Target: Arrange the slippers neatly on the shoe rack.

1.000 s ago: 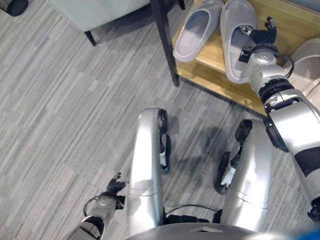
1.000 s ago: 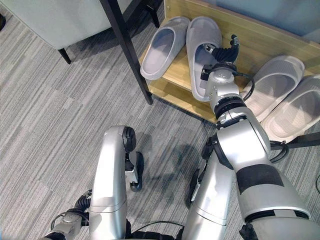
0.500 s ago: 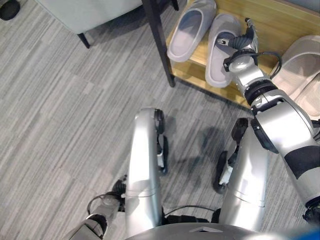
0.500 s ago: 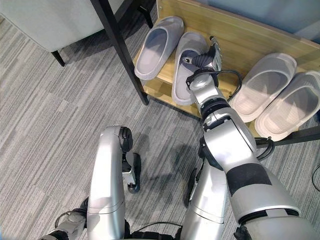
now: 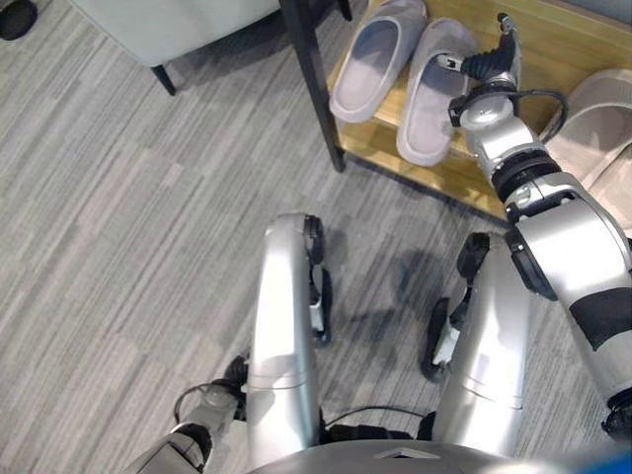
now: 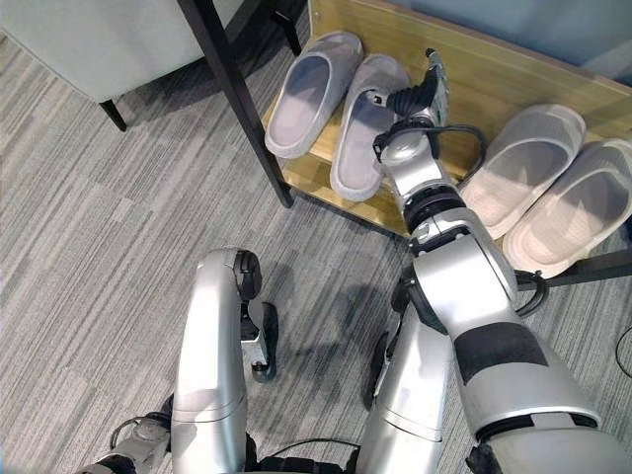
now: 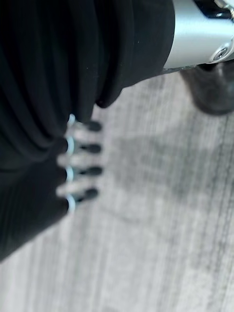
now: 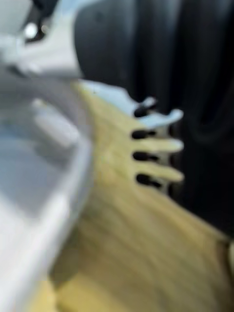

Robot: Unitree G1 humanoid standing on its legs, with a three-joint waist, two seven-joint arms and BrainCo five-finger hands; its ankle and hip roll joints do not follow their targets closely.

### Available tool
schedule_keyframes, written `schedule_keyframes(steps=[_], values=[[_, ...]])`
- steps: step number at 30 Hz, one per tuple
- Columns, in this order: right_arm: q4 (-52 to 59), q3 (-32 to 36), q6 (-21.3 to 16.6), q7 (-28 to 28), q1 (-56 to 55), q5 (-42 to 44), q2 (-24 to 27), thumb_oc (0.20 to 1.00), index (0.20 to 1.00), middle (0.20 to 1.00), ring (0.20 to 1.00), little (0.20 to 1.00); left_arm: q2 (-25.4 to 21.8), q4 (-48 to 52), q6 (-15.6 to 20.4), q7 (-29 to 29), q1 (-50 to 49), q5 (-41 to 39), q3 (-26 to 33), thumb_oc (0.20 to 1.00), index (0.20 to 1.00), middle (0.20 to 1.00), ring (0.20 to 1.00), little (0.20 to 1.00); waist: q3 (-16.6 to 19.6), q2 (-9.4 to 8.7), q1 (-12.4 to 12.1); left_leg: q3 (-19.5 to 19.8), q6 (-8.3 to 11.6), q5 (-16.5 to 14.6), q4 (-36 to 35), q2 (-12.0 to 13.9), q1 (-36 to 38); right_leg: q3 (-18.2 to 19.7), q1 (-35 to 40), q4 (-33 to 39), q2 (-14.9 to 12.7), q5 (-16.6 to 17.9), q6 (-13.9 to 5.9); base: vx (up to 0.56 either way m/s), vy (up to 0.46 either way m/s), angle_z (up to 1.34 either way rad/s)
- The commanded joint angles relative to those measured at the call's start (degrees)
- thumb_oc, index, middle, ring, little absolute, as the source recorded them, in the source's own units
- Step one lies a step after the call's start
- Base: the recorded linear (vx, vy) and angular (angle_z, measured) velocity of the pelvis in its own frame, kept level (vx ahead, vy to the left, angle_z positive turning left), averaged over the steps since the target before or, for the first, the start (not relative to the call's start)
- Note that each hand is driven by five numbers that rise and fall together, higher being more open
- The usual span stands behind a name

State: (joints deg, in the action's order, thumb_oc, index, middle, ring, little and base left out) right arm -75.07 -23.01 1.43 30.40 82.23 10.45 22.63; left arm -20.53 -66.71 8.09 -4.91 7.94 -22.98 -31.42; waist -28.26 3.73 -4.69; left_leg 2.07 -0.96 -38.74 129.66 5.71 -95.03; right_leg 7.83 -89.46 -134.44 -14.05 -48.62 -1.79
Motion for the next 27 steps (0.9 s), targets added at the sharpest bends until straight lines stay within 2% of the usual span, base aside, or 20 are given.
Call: schedule_keyframes(steps=[1,9,19,23,24,27], values=[[6.86,-2.38,-3.83,-0.05,2.22,2.91,5.10,1.000,1.000,1.000,1.000,1.000,-0.90,2.58,0.34,0.64,-2.40,2.09,-2.69,1.000,1.000,1.000,1.000,1.000,-1.53,1.56,-2.74,-1.19,-3.16,-7.30,-0.57,-2.50,5.08,6.58,4.44,0.75,0.58,11.86,4.35,0.00,0.000,0.00],[6.84,-2.06,-5.18,0.15,1.26,2.93,9.27,1.000,1.000,1.000,1.000,1.000,-1.42,2.06,1.05,0.64,-3.63,3.64,-2.03,1.000,1.000,1.000,1.000,1.000,-1.53,1.63,-3.26,-1.05,-3.06,-7.04,-0.85,-2.87,5.08,6.56,5.13,1.28,0.40,12.34,4.19,0.00,0.000,0.00],[6.56,-1.61,-6.55,-0.63,-0.05,5.23,9.32,1.000,1.000,1.000,1.000,1.000,-2.09,1.68,1.78,0.13,-4.44,6.86,-2.91,1.000,1.000,1.000,1.000,1.000,-1.53,1.71,-4.02,-0.81,-2.91,-7.06,-1.06,-3.35,5.08,6.42,5.61,1.61,0.18,12.53,4.04,0.00,0.000,0.00],[12.28,-0.36,-8.67,-0.43,-2.72,7.19,8.66,1.000,1.000,1.000,1.000,1.000,-1.41,0.99,1.87,-0.48,-4.35,7.96,-2.64,1.000,1.000,1.000,1.000,1.000,-1.53,1.14,-3.77,-0.95,-2.87,-6.99,-1.26,-3.44,5.08,6.41,5.94,1.77,0.31,12.68,4.06,0.00,0.000,0.00],[17.47,0.97,-10.40,0.52,-4.97,7.28,9.27,1.000,1.000,1.000,1.000,1.000,-1.35,1.27,2.01,-0.87,-4.61,8.71,-2.42,1.000,1.000,1.000,1.000,1.000,-1.53,0.89,-3.57,-1.06,-2.84,-7.02,-1.28,-3.47,5.08,6.39,6.03,1.76,0.34,12.76,4.06,0.00,0.000,0.00],[22.76,3.22,-12.38,1.49,-8.69,7.62,9.95,1.000,1.000,1.000,1.000,1.000,-1.27,1.40,2.19,-1.38,-4.97,9.14,-1.98,1.000,1.000,1.000,1.000,1.000,-1.53,0.53,-3.26,-1.13,-2.82,-7.12,-1.17,-3.49,5.08,6.52,5.96,1.62,0.42,12.88,3.99,0.00,0.000,0.00]])
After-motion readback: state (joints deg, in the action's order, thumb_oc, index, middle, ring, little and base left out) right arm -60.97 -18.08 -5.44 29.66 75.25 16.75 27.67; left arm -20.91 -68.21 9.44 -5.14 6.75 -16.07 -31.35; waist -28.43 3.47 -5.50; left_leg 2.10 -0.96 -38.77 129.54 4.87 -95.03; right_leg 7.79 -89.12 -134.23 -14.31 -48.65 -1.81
